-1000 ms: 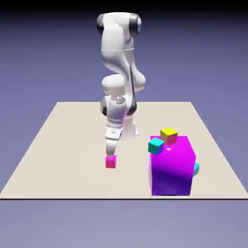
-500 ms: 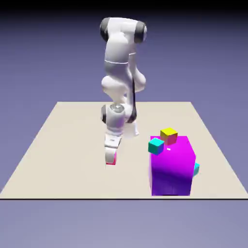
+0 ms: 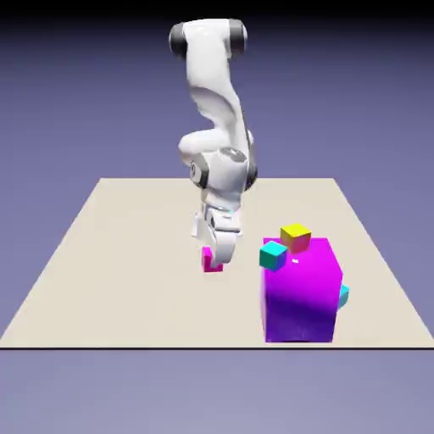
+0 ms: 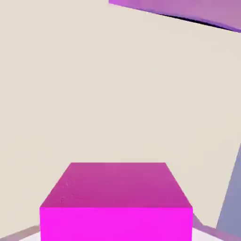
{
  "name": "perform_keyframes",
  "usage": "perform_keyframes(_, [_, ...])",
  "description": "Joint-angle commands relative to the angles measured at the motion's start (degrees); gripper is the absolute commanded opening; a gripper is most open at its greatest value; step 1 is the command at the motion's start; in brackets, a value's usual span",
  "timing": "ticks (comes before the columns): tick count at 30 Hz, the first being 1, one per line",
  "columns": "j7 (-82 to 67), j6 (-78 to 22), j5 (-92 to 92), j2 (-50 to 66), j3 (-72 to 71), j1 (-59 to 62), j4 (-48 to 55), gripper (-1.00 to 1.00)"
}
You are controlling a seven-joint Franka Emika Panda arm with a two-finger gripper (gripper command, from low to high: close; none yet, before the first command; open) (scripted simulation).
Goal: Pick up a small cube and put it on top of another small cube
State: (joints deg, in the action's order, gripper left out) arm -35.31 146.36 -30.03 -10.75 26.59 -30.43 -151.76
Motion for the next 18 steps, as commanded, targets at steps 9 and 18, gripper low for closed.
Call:
perform_keyframes(9, [-22.4, -20.7, 12.1, -5.4, -5.9, -12.8, 13.8, -1.00])
perform_keyframes(18, [-30.4, -17.8, 16.4, -2.6, -6.2, -16.5, 13.3, -1.00])
